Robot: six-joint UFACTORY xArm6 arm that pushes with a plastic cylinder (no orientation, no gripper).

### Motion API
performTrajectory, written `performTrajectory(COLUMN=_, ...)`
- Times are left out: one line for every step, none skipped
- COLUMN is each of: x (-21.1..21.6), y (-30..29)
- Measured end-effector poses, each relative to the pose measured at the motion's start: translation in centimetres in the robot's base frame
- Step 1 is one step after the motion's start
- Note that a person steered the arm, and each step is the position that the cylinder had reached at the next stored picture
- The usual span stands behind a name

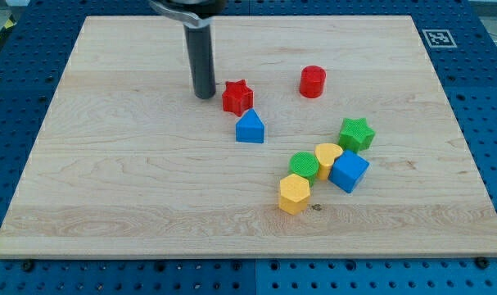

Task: Place red circle to parallel right of red star

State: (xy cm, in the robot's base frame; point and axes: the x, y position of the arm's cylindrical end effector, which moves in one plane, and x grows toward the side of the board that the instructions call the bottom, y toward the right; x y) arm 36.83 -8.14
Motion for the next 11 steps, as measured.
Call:
performTrajectory(x=-5.7, y=1.2)
performTrajectory(x=-7.5, y=8.4)
performTrajectory(x=-7.5, y=17.2)
performTrajectory(x=-6.5, y=23.3)
performTrajectory(x=-3.7, y=22.9)
performTrajectory(x=-2.4, y=18.1)
performTrajectory(x=-1.1, y=13.7)
performTrajectory(x=-0.9, y=11.9)
performTrajectory(x=-2.0, y=15.2)
performTrajectory(x=1.5, y=17.5)
performTrajectory(x=3.4, y=15.9)
